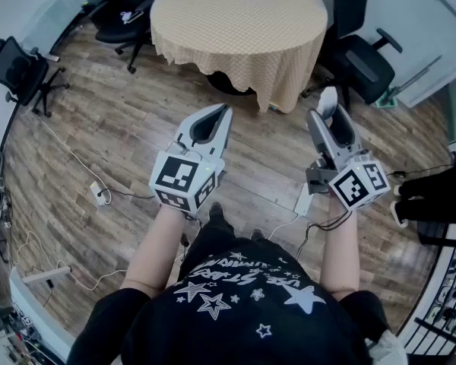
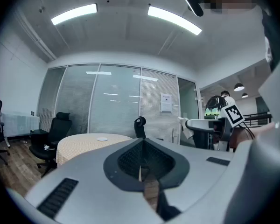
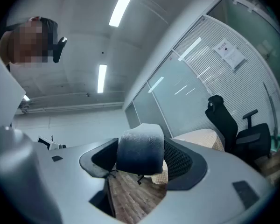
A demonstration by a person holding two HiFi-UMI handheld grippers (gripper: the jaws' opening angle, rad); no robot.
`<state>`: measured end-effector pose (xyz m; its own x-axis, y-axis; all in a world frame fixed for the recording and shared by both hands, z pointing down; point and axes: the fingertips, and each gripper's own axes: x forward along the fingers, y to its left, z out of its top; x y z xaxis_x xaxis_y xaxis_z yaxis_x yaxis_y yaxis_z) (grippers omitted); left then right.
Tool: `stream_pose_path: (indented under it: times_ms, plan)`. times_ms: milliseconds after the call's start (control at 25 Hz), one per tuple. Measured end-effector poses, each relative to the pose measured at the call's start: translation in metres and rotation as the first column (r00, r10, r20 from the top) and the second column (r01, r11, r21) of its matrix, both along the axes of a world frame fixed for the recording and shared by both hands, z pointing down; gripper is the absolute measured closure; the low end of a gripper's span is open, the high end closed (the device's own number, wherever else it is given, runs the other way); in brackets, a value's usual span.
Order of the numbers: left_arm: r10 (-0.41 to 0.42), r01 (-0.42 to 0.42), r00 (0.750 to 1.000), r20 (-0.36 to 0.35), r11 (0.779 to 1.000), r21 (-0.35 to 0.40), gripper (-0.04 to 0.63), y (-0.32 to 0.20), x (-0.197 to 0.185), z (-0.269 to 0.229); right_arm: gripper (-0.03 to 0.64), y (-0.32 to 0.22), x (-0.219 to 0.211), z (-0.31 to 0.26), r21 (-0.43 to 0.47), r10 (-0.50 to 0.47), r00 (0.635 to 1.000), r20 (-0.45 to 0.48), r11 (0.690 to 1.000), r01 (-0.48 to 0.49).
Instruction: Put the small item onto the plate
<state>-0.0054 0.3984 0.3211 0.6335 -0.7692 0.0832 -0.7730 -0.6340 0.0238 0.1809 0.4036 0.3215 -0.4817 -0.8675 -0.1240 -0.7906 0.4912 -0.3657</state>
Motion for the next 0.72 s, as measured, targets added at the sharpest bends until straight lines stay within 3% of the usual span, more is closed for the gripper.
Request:
stream_pose_path:
  times_ms: [360,720]
  plan:
    - [-0.016,0.016,1.0,0.011,1.0,0.006,0.586,0.043,0.056,0.001,0.299,0.038,0.041,-0.006,0.003,-0.025,0.997,-0.072,1.0,0.026]
    - [-0.053,0.052,0.998,0.021,0.998,0.022,0.587,0.054,0.076,-0.003,0.299,0.044,0.058,-0.003,0.013,-0.051,0.995,-0.091,0.999,0.053]
